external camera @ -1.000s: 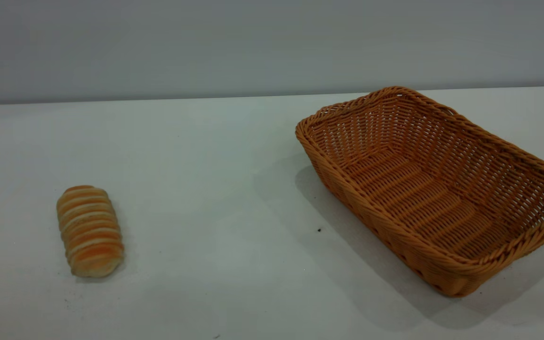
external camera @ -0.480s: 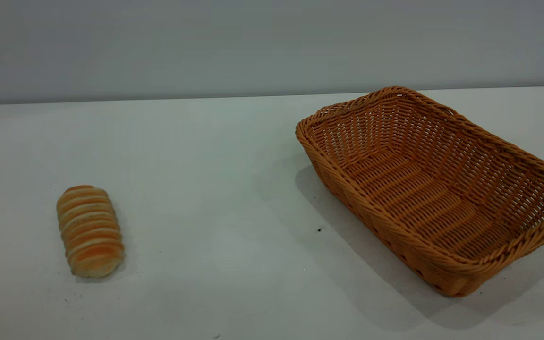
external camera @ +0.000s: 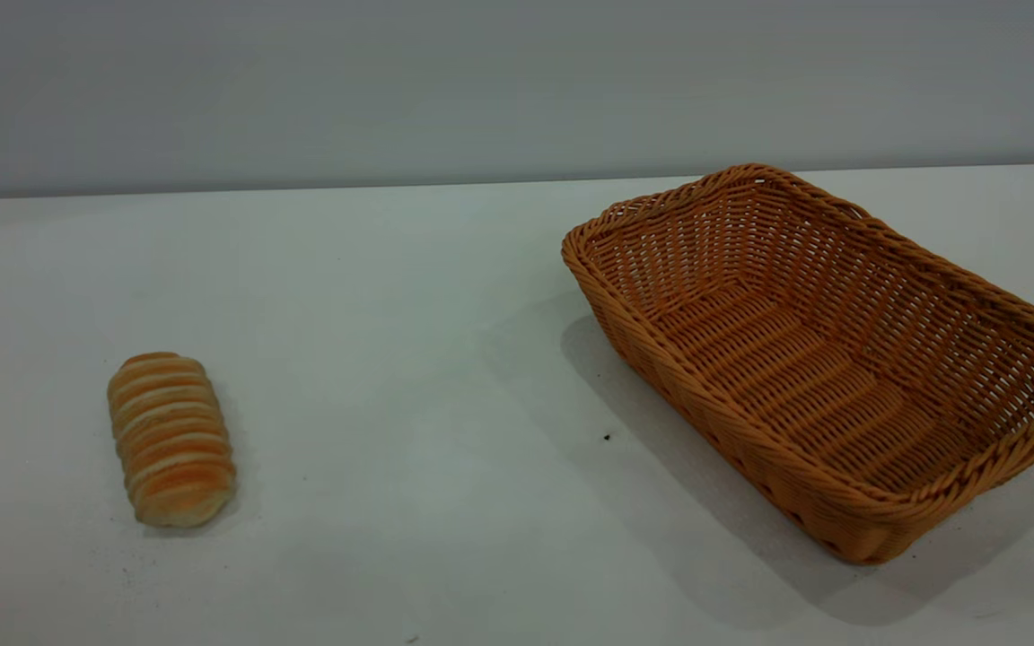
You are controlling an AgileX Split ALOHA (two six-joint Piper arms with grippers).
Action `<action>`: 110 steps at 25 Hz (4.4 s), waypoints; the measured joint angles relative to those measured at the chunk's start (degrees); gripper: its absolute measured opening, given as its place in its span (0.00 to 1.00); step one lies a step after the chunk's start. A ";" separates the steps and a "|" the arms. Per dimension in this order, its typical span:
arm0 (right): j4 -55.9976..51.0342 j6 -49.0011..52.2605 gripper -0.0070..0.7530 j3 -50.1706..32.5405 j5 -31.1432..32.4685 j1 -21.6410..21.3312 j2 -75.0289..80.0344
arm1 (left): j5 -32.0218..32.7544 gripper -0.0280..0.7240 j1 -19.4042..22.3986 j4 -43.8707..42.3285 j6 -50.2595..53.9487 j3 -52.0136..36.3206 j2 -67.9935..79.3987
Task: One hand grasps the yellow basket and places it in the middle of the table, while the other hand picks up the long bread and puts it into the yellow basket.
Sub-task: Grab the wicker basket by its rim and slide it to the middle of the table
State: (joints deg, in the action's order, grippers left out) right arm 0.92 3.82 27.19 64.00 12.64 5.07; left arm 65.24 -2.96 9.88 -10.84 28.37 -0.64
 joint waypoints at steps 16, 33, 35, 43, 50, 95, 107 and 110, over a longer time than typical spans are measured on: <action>-1.73 -1.39 0.49 1.08 -24.26 0.00 29.65 | -31.08 0.72 0.00 7.52 5.09 0.61 39.72; -3.42 19.85 0.75 3.19 -44.62 0.00 67.33 | -44.38 0.72 0.00 11.83 -2.61 0.61 52.51; -3.42 22.75 0.75 5.28 -45.21 0.00 70.40 | -44.38 0.72 0.00 11.88 -2.66 0.61 52.51; -1.73 36.05 0.75 10.72 -43.92 0.00 81.08 | -44.17 0.72 0.00 11.93 -2.79 0.61 52.51; -0.61 40.98 0.75 10.78 -46.79 -1.50 88.09 | -43.61 0.72 0.00 11.99 -2.85 0.61 52.51; -0.39 25.58 0.07 29.94 -51.62 7.82 109.09 | -43.71 0.72 0.00 11.99 -2.85 0.61 52.51; -0.48 25.05 0.23 30.85 -59.43 10.95 110.93 | -43.71 0.72 0.00 12.20 -2.85 0.61 52.51; -0.52 25.05 0.39 30.96 -60.04 10.95 111.44 | -43.71 0.72 0.00 12.21 -2.85 0.61 52.51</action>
State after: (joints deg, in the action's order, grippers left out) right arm 0.40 28.87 58.15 3.95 23.59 116.51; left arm 21.52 -2.96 22.09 -13.69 28.99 51.86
